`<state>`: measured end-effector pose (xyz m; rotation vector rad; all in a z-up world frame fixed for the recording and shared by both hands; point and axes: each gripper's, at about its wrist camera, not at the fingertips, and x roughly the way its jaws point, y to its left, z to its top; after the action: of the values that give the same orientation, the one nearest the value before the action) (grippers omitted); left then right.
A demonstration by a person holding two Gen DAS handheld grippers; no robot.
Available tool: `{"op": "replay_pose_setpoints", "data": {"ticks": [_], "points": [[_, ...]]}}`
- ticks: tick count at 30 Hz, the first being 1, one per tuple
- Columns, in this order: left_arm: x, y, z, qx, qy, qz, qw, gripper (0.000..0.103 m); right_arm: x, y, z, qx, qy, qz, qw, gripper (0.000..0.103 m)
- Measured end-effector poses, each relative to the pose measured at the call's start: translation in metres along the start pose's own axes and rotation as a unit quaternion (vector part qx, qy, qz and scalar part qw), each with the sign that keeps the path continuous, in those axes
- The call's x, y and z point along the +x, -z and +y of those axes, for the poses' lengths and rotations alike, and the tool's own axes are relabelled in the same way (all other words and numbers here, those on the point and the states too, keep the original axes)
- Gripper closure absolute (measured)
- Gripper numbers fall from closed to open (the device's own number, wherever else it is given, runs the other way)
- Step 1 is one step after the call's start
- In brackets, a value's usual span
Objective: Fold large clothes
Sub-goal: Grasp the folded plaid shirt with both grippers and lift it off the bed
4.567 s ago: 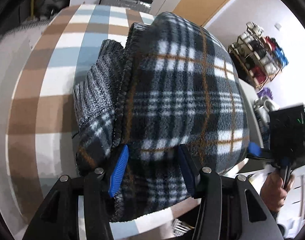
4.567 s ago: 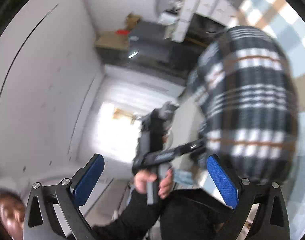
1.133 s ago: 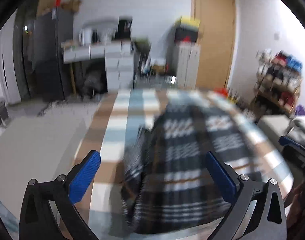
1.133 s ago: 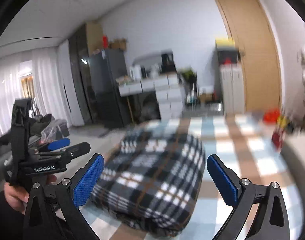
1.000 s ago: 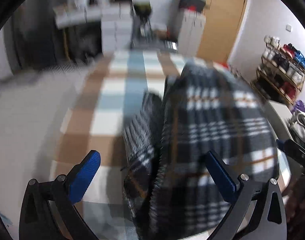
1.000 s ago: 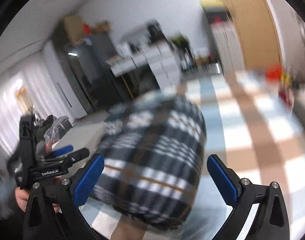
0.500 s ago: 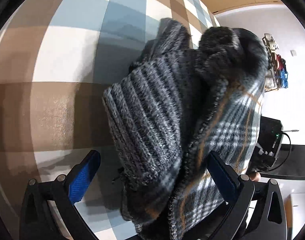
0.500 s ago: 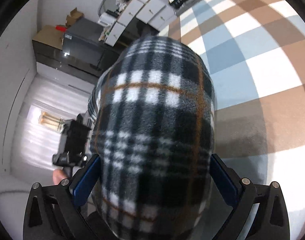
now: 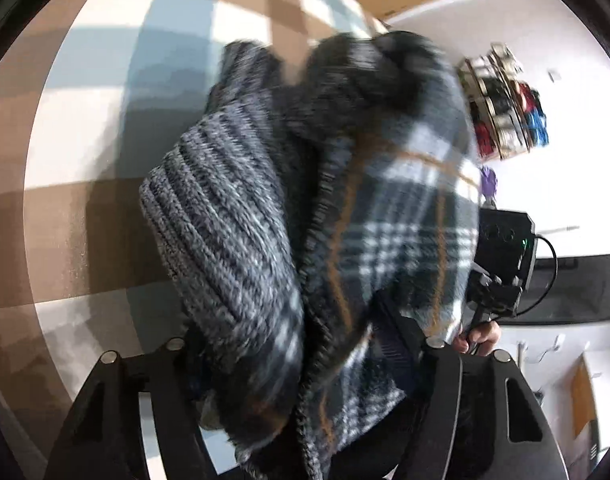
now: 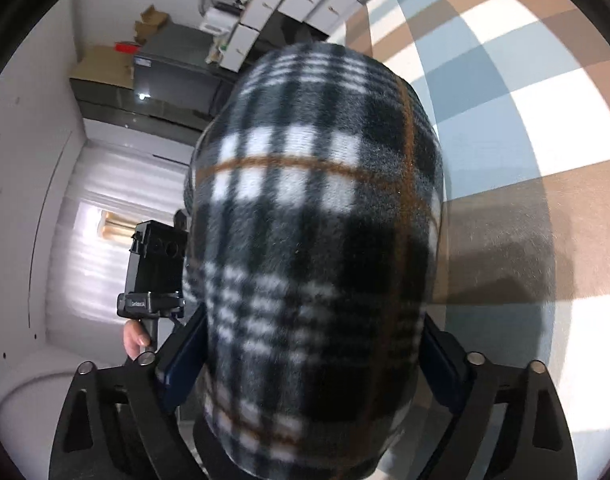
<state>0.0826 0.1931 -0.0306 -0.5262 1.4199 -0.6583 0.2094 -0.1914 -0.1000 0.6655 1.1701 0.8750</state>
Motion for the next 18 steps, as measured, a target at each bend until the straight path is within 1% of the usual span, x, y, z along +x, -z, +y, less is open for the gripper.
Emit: {"op": "replay_pose_setpoints", "data": {"ticks": [3, 6, 8, 9, 10, 11, 13, 15, 16, 18], "points": [[0.007, 0.01, -0.022, 0.031, -0.002, 0.011, 0.9995, 0.041, -0.013, 0.01, 0.006, -0.013, 0.002, -0.019, 1.0, 0.012], [0.023, 0.011, -0.036, 0.03, 0.012, 0.021, 0.9992, 0.041, -0.032, 0.019, 0.013, -0.029, 0.008, -0.044, 0.999, 0.014], [0.022, -0.003, -0.039, 0.035, 0.018, 0.022, 0.999, 0.041, -0.044, 0.026, 0.014, -0.031, 0.015, -0.048, 0.998, 0.015], [0.028, 0.0, -0.048, 0.042, 0.022, 0.026, 0.9985, 0.041, -0.05, 0.027, 0.011, -0.032, 0.017, -0.049, 0.998, 0.015], [0.026, -0.01, -0.043, 0.042, 0.027, 0.029, 0.9983, 0.041, -0.055, 0.028, 0.012, -0.031, 0.02, -0.047, 0.998, 0.015], [0.028, -0.013, -0.041, 0.042, 0.03, 0.034, 0.9981, 0.041, -0.062, 0.033, 0.011, -0.03, 0.023, -0.044, 0.998, 0.015], [0.026, -0.026, -0.035, 0.049, 0.025, 0.05, 0.9973, 0.041, -0.064, 0.036, 0.007, -0.025, 0.032, -0.027, 0.999, 0.015], [0.036, -0.027, -0.035, 0.05, 0.003, 0.064, 0.9967, 0.041, -0.064, 0.046, -0.002, -0.018, 0.045, 0.002, 0.999, 0.015], [0.043, -0.036, -0.039, 0.05, -0.002, 0.066, 0.9966, 0.04, -0.061, 0.05, -0.009, -0.012, 0.053, 0.021, 0.998, 0.015], [0.045, -0.044, -0.037, 0.033, 0.014, 0.063, 0.9974, 0.037, -0.058, 0.052, -0.018, 0.0, 0.054, 0.025, 0.998, 0.01]]}}
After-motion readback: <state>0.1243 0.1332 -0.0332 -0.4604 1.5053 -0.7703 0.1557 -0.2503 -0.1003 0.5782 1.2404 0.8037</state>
